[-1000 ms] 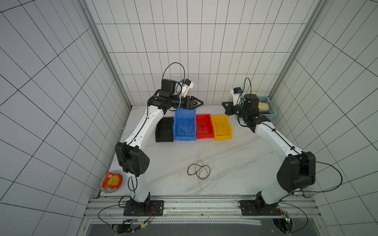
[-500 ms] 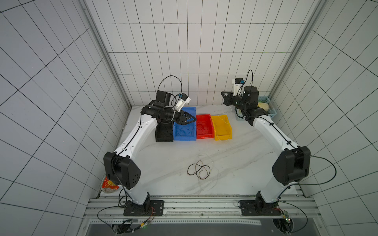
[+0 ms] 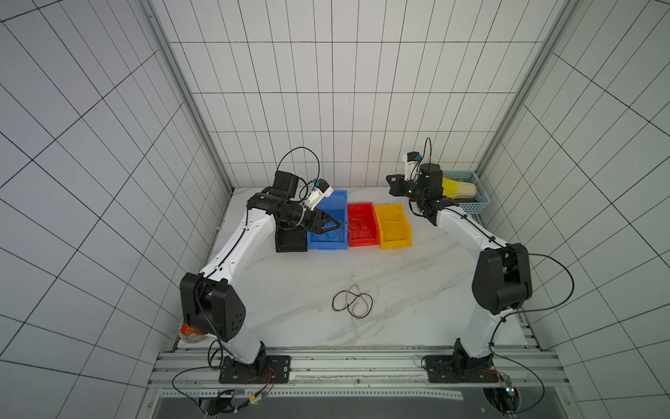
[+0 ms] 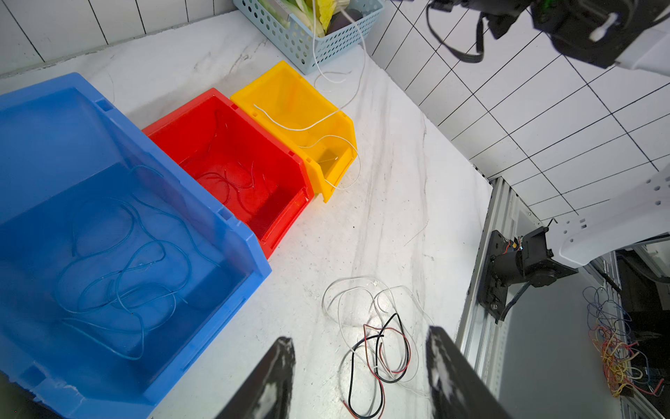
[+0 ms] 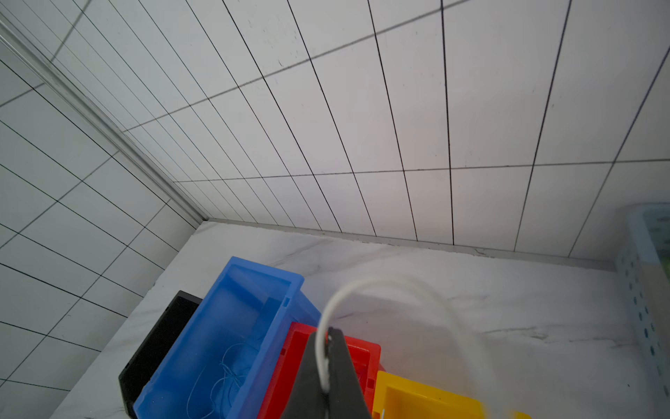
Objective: Untangle and sort cables by color
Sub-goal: Place the cable in the bin.
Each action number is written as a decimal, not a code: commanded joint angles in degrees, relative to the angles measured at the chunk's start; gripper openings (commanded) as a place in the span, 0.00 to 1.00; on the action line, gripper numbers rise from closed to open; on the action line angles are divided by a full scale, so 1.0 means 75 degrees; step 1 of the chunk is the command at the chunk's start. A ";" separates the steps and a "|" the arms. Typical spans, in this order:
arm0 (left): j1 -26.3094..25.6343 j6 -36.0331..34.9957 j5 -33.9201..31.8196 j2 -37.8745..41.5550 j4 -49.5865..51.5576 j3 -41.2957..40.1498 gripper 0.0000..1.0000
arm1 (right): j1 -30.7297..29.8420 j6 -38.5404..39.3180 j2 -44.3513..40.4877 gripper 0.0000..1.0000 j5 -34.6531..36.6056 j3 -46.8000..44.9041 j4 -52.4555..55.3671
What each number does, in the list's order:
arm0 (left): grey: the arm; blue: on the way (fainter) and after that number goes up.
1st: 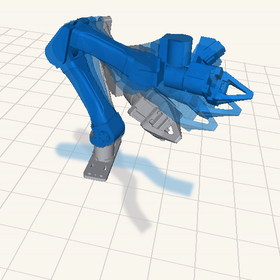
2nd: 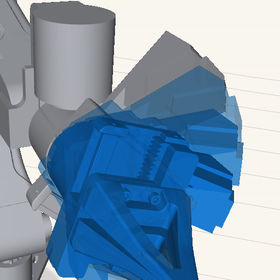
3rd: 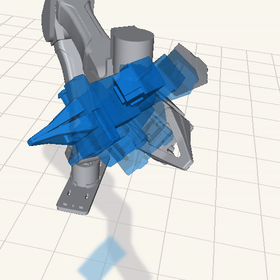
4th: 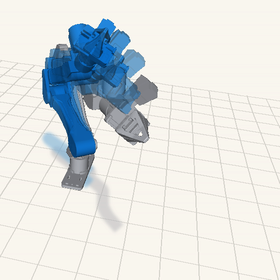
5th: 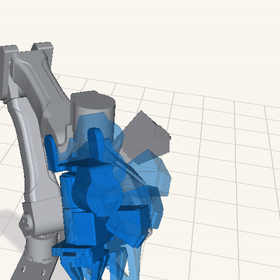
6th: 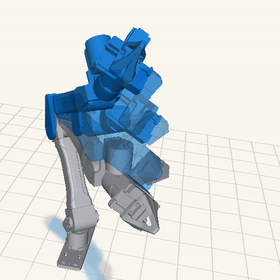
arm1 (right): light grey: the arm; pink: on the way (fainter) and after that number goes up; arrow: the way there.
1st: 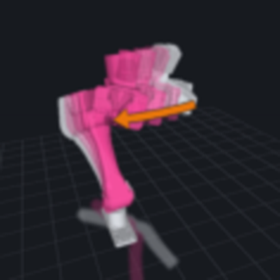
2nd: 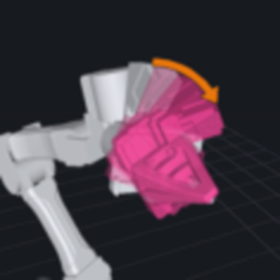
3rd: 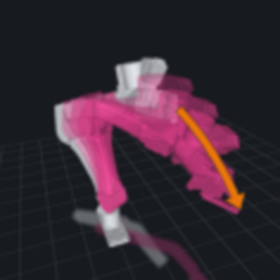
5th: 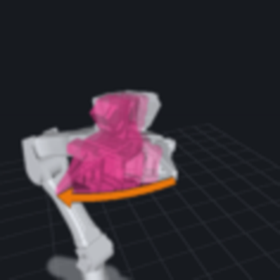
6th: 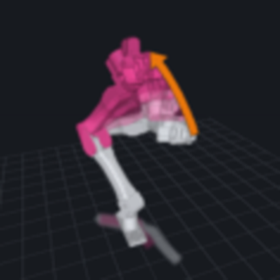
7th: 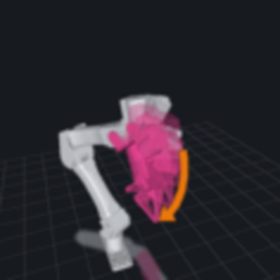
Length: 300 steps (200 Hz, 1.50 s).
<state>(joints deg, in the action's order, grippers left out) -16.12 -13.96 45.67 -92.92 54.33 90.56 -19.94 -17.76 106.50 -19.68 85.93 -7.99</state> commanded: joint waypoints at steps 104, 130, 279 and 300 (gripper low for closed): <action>0.0005 -0.0132 -0.0002 0.0173 -0.0031 -0.0214 0.56 | -0.0193 0.0668 -0.0414 0.00 0.0255 0.1102 0.1240; 0.0005 -0.0123 0.0028 0.0205 -0.0055 -0.0263 0.56 | -0.0346 0.1000 -0.0702 0.00 0.0388 0.1195 0.1497; 0.0005 -0.0120 0.0039 0.0217 -0.0154 -0.0450 0.56 | -0.0260 0.0680 0.0067 0.00 0.0726 -0.0196 0.0315; 0.0005 -0.0108 0.0031 0.0214 -0.0154 -0.0450 0.56 | -0.0180 0.1292 0.0057 0.00 0.1301 -0.0368 0.0396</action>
<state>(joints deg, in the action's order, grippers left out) -16.12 -14.22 45.45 -92.86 54.17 87.50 -22.33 -13.50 106.76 -15.59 84.97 -3.70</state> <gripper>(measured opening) 0.559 0.047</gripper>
